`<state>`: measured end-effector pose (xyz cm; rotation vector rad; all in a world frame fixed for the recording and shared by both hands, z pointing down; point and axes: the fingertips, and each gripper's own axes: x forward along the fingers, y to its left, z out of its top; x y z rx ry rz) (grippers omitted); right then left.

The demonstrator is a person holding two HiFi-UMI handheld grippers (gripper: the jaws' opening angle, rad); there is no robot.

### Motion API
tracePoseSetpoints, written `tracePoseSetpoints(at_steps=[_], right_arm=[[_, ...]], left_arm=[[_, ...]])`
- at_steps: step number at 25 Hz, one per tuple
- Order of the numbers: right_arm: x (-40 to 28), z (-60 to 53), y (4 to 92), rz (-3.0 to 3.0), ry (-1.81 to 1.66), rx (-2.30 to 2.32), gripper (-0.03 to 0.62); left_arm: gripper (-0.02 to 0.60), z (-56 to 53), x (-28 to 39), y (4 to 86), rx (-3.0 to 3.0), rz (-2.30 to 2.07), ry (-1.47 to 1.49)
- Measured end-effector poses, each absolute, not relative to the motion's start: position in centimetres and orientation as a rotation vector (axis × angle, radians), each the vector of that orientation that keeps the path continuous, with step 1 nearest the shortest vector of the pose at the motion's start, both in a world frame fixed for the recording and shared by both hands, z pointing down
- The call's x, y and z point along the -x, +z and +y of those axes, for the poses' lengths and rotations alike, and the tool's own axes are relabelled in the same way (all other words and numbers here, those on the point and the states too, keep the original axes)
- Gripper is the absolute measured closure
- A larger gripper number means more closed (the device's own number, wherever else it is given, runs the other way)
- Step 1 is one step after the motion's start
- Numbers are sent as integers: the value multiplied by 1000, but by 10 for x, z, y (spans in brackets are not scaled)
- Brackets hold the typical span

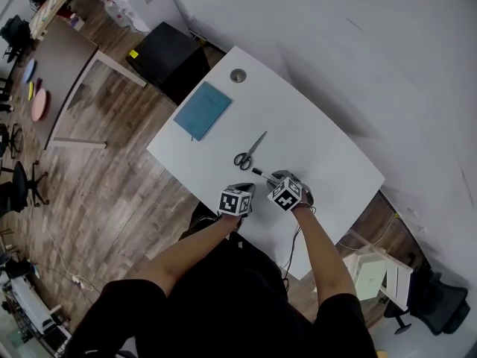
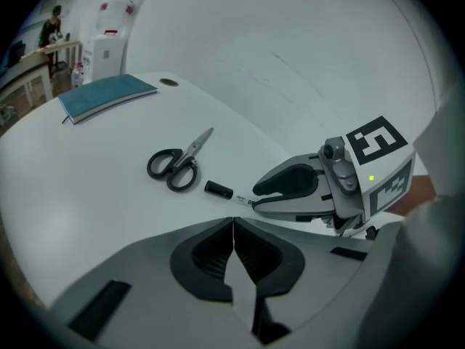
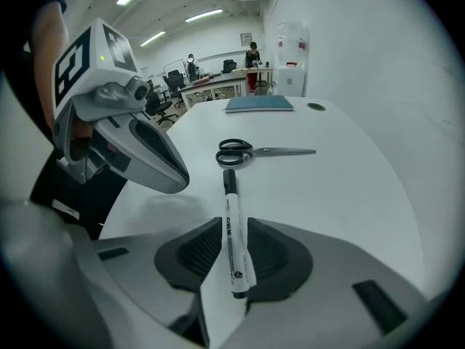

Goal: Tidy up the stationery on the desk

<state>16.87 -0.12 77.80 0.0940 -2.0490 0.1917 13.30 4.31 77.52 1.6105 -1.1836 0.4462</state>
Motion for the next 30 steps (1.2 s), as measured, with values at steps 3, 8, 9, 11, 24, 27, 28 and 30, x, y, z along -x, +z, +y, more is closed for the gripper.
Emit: tracePoseSetpoints(at_steps=[3,8,9,11,24,27,28,30], right_arm=[[-171,1,782,-2036,192,-75,474],[-170,4,788,-2027,198,-97,479],[-170,3,788,-2027,200,-103,485],[-171,2,789,-2026,199,-114,504],[-163,16,777,-2003,376,-393,511],[-152,19,772,-1982,455,-495,511],[-148,21,770,-1975,485,-526,511],[-138,23,765,-1962,556,-595,511]], left_arm=[[568,40,-130,776,-1546,-1279,408],[568,41,-129,779,-1501,-1350,403],[568,41,-131,780,-1502,-1341,397],[568,42,-134,779,-1511,-1325,391],[568,41,-107,757,-1646,-1239,468],[568,43,-89,760,-1675,-1193,483],[568,42,-84,758,-1687,-1174,487],[568,41,-75,753,-1726,-1129,505]])
